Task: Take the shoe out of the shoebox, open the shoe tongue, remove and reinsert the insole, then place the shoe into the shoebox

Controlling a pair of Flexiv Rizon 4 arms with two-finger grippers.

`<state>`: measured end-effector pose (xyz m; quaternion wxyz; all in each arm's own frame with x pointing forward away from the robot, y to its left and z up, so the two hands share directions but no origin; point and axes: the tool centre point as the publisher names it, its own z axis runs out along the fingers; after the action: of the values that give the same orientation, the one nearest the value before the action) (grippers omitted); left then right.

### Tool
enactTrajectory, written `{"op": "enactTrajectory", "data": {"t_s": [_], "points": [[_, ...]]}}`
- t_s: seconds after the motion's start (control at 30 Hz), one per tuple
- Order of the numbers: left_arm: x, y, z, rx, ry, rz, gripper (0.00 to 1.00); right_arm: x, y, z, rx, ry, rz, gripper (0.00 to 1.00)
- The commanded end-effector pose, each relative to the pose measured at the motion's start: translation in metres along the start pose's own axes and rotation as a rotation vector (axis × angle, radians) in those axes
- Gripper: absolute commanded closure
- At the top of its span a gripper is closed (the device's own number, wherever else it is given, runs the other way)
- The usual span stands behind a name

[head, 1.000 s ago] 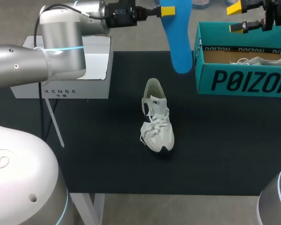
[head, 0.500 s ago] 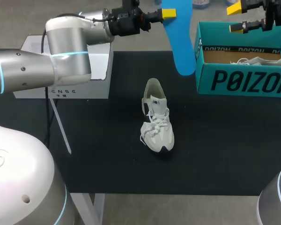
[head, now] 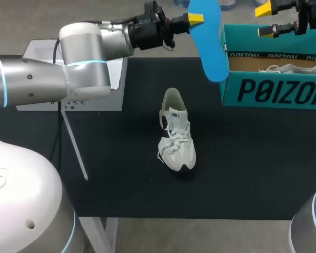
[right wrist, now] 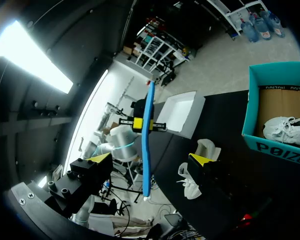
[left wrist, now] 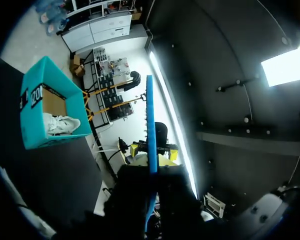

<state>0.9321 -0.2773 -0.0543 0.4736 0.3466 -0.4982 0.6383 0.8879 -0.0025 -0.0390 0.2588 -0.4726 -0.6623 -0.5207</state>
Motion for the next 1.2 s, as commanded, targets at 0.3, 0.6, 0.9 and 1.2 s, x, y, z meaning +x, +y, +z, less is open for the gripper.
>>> {"op": "enactTrajectory", "data": {"t_s": [0.3, 0.6, 0.9, 1.2], "points": [[-0.027, 0.0, 0.004, 0.003, -0.099, -0.274, 1.0, 0.005, 0.004, -0.007, -0.001, -0.098, -0.005, 0.0], [-0.049, 0.002, 0.019, -0.027, -0.161, -0.331, 1.0, 0.026, 0.011, -0.015, 0.088, -0.383, -0.073, 0.0], [-0.06, 0.003, 0.033, -0.078, -0.147, -0.351, 1.0, 0.031, 0.014, -0.014, 0.105, -0.52, -0.1, 0.0], [-0.07, 0.002, 0.045, -0.076, -0.202, -0.384, 1.0, 0.043, 0.016, -0.004, 0.194, -0.769, -0.04, 0.0]]}}
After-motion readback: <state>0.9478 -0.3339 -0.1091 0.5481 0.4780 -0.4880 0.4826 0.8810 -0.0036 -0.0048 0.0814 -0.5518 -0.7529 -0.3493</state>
